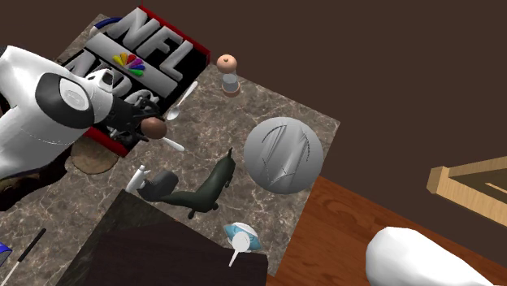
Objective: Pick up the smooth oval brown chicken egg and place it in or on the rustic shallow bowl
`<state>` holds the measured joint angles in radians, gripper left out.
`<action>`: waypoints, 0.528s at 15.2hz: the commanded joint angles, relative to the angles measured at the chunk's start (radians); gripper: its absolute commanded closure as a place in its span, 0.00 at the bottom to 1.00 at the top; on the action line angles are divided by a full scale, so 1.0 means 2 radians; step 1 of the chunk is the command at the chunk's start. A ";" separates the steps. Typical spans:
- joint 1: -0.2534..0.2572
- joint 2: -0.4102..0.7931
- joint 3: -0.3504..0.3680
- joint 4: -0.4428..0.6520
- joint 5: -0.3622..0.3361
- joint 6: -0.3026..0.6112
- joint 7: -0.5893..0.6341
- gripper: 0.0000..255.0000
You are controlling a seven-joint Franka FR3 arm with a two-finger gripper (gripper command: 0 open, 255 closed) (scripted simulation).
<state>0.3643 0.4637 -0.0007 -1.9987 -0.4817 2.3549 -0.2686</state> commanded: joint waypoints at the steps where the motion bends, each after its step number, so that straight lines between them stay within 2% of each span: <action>1: 0.017 0.002 0.008 0.007 0.003 -0.009 0.019 1.00; 8: 0.069 0.019 0.037 0.042 0.011 -0.051 0.081 1.00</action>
<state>0.4792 0.5019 0.0604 -1.9217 -0.4606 2.2097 -0.1362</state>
